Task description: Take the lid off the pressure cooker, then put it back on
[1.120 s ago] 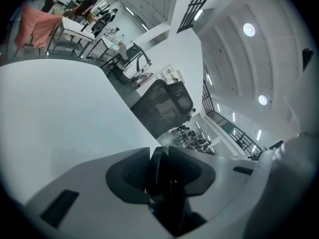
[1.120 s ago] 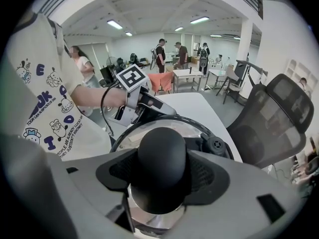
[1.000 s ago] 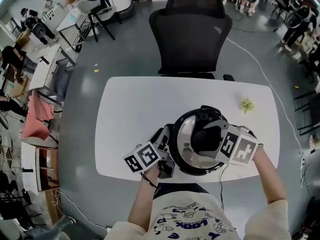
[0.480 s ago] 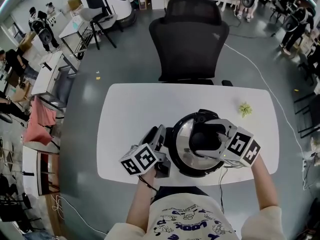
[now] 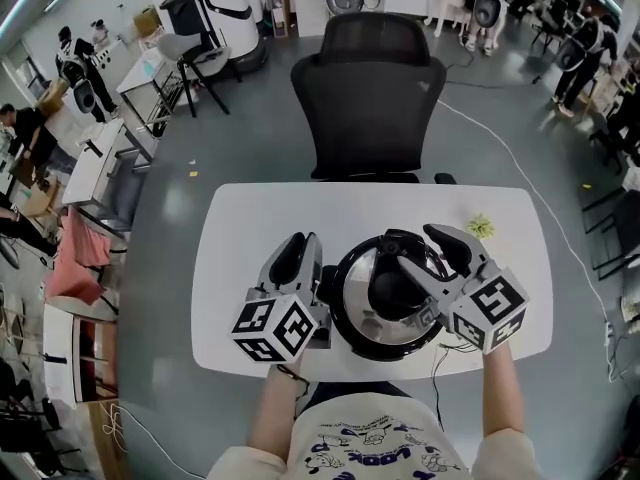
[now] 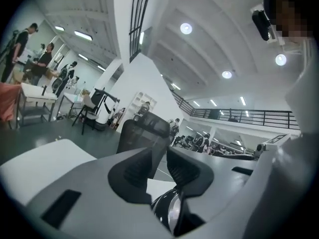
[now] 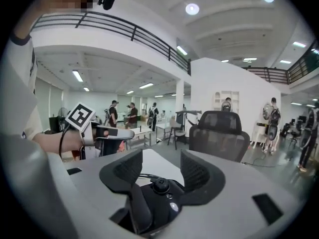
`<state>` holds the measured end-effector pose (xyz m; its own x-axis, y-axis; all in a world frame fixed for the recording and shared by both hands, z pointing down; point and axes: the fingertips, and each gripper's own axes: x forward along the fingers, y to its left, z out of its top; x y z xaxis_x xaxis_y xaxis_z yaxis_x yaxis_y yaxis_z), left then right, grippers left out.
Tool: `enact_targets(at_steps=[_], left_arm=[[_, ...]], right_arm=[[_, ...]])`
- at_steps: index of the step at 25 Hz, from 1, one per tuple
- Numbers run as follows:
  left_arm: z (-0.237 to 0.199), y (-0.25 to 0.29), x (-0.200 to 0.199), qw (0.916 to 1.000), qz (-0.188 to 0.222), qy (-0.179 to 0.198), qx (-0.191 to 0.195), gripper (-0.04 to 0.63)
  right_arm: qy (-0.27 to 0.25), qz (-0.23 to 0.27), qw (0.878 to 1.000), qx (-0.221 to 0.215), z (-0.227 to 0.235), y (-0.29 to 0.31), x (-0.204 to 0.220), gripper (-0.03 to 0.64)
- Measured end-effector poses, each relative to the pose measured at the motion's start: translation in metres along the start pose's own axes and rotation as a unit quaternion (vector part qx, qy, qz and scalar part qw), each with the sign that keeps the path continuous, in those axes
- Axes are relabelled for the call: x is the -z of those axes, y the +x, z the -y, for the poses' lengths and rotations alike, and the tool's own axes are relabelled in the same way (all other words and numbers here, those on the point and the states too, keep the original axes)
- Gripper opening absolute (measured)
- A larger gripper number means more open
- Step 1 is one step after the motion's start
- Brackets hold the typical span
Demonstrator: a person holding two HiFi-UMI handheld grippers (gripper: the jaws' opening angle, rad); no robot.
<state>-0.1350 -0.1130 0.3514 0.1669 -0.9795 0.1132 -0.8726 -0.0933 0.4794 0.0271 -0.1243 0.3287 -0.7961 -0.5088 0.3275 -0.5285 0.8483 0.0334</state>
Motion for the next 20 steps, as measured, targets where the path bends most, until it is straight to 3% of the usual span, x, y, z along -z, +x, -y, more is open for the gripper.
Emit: enact_targets(at_steps=[9, 15, 20], left_arm=[[0.041, -0.004, -0.042, 0.9922, 0.061, 0.108, 0.008, 0.031], [0.06, -0.009, -0.055, 0.9847, 0.082, 0.153, 0.009, 0.015], [0.064, -0.012, -0.055, 0.9824, 0.086, 0.166, 0.01, 0.015]], right_arm=[[0.033, 0.085, 0.986, 0.138, 0.032, -0.03, -0.027, 0.072], [0.047, 0.114, 0.973, 0.196, 0.044, -0.047, -0.035, 0.012], [0.074, 0.135, 0.961, 0.229, 0.051, -0.059, -0.033, 0.012]])
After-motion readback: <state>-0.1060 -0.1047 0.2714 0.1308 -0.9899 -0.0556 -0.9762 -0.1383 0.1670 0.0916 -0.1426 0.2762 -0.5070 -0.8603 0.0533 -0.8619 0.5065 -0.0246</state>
